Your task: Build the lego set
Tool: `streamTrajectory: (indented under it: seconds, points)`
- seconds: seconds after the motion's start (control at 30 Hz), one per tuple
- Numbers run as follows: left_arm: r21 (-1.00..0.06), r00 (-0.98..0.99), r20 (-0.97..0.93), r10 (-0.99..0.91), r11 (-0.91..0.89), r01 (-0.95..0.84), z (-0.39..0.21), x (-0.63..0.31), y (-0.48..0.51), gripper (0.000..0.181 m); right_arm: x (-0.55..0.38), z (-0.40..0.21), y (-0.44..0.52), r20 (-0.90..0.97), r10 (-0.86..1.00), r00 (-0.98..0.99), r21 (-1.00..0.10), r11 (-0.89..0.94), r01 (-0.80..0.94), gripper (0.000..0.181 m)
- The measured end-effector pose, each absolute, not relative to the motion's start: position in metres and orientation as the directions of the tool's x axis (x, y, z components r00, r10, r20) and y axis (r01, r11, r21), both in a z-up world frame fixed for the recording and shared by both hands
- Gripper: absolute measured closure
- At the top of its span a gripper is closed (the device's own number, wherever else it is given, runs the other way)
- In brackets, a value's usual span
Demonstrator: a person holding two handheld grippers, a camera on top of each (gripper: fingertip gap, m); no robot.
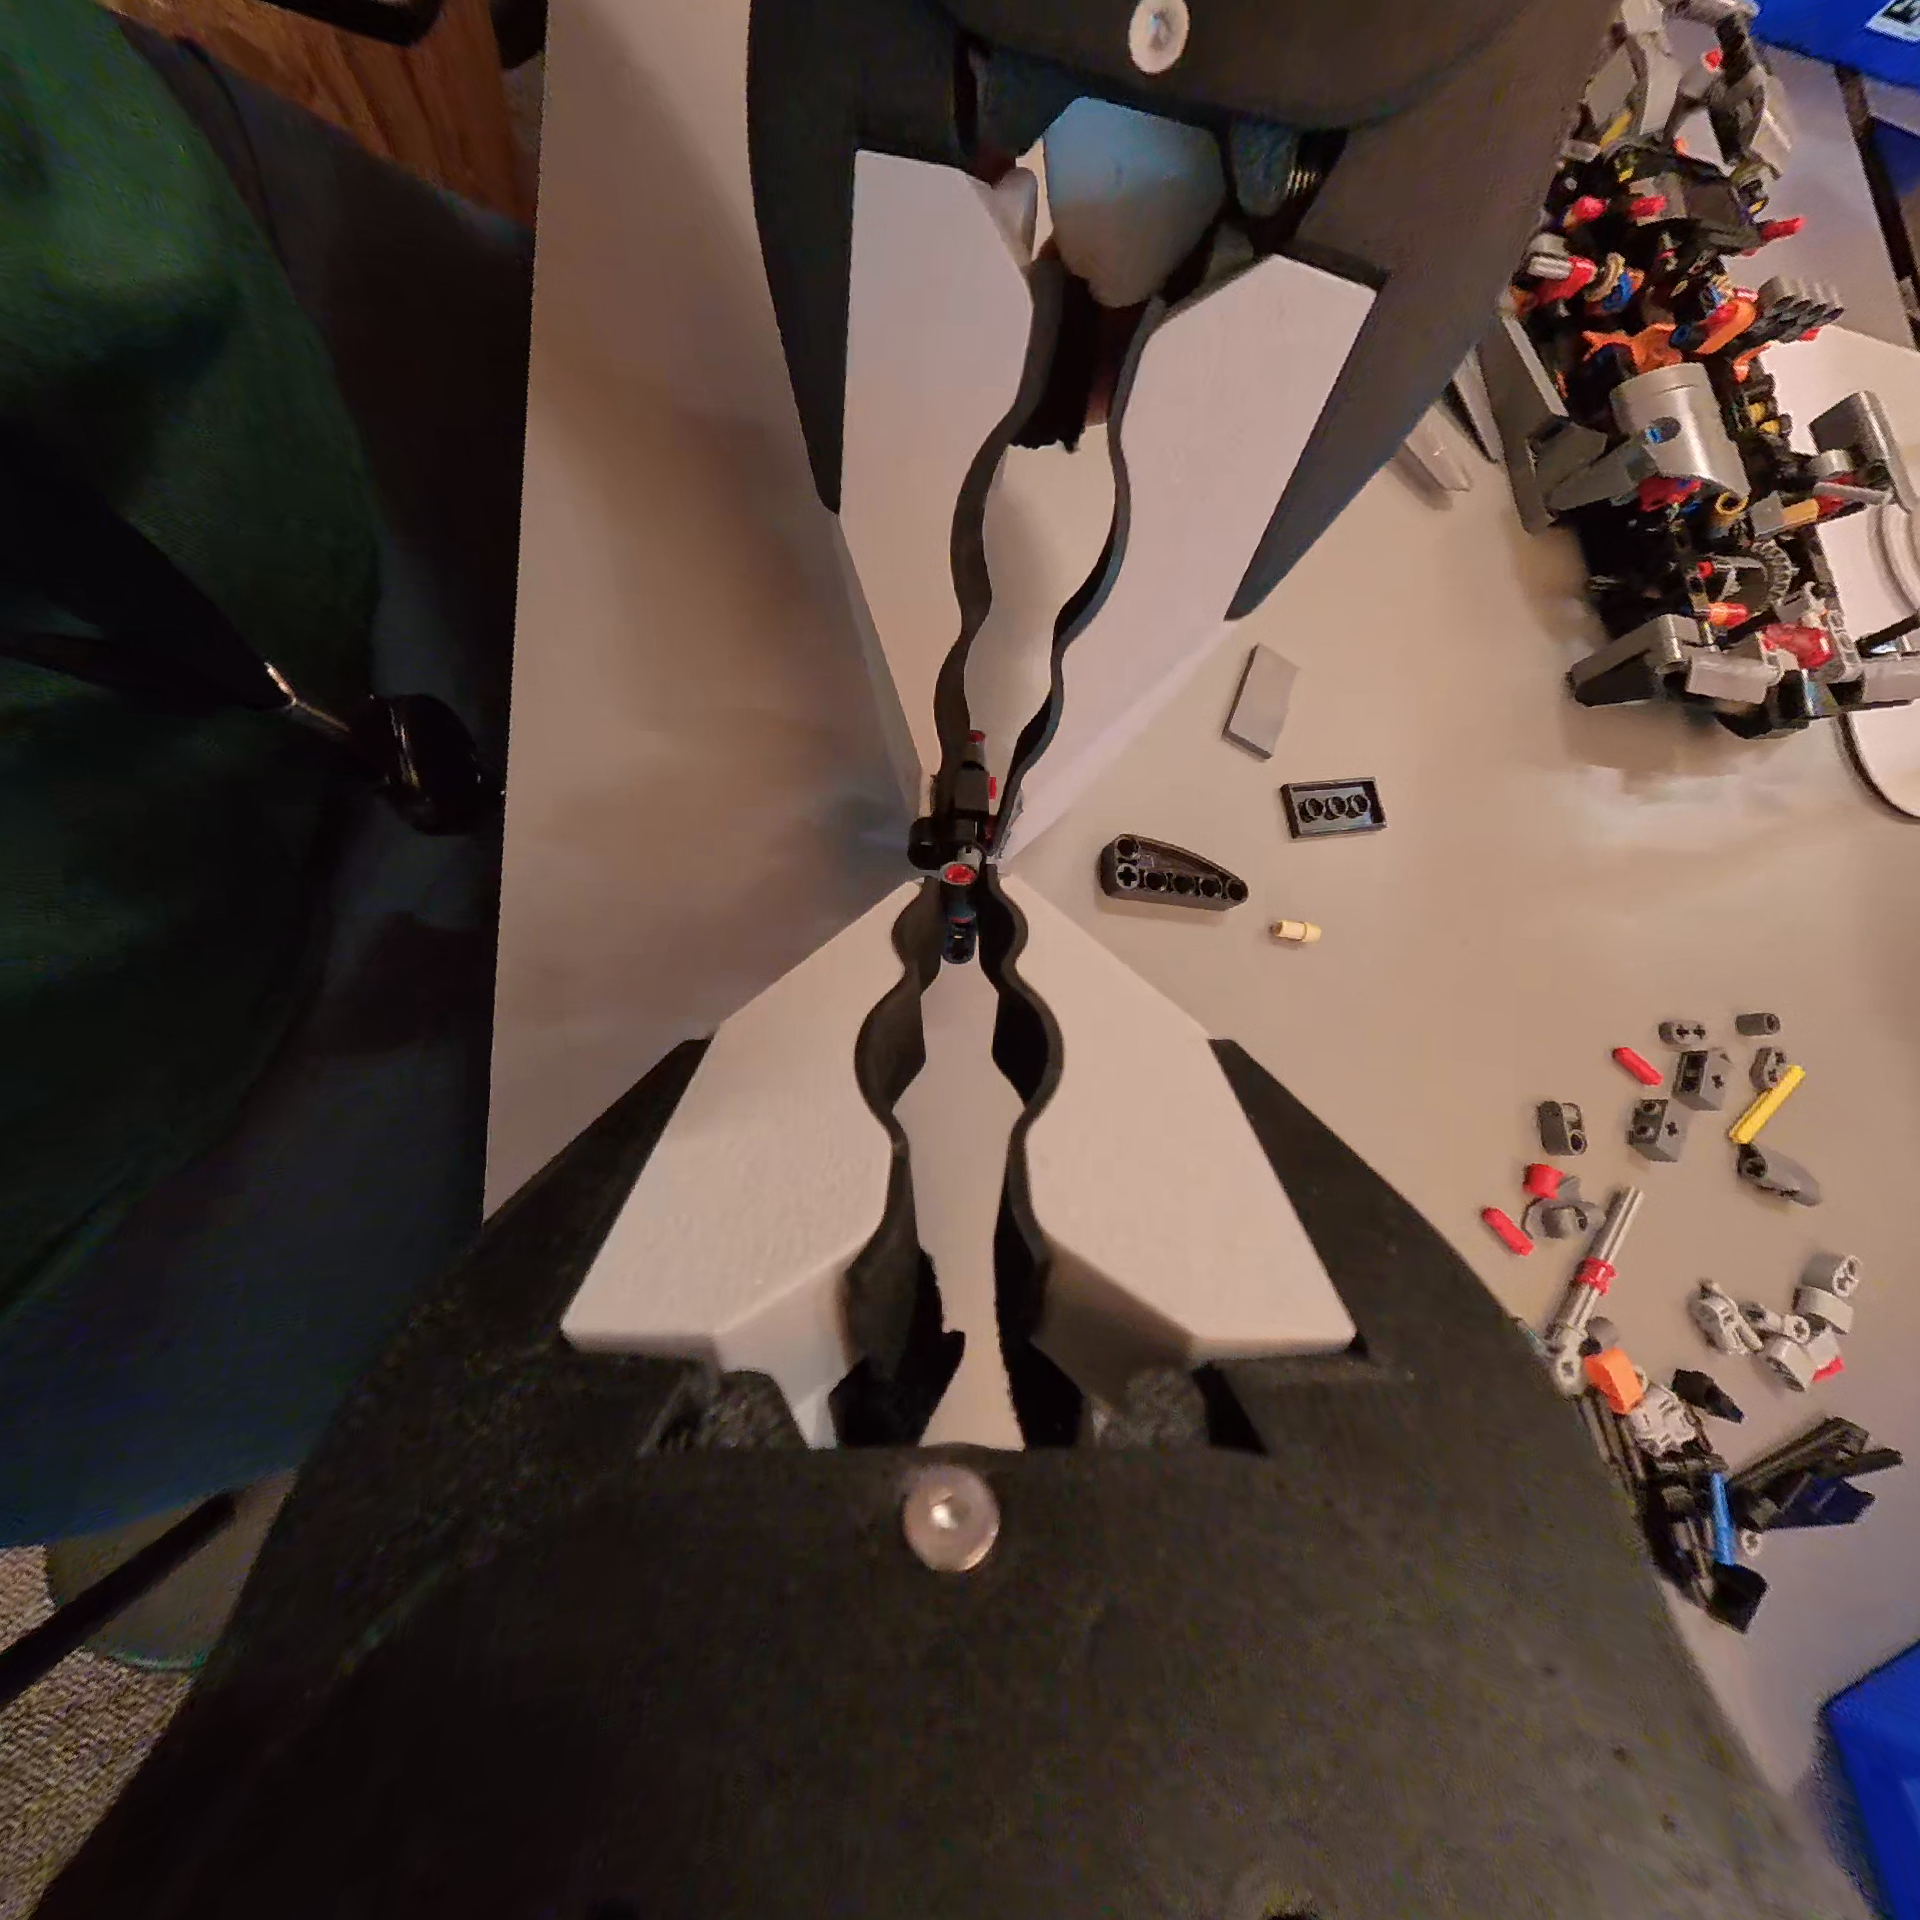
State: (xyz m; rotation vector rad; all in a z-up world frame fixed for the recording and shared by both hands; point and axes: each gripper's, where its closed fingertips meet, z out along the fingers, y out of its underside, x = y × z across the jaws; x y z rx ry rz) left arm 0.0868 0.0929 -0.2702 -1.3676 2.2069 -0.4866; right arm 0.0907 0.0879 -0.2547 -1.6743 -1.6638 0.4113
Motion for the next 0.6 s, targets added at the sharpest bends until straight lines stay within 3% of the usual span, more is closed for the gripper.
streamTrajectory:
  seconds: [0.23, 0.43, 0.6]
  points:
    - [-0.506, -0.379, -0.267, -0.886, 0.463, -0.728, -0.276, 0.087, 0.095, 0.174, 0.091, -0.263, 0.087, 0.236, 0.965, 0.118, -0.704, 0.085, 0.706, 0.177]
    - [-0.541, -0.348, -0.255, -0.902, 0.431, -0.722, -0.277, 0.086, 0.099, 0.174, 0.090, -0.265, 0.093, 0.218, 0.960, 0.178, -0.777, 0.060, 0.627, 0.177]
    - [-0.677, -0.285, -0.165, -0.944, 0.318, -0.663, -0.267, 0.088, 0.101, 0.174, 0.090, -0.255, 0.097, 0.183, 0.958, 0.222, -0.857, 0.045, 0.513, 0.177]
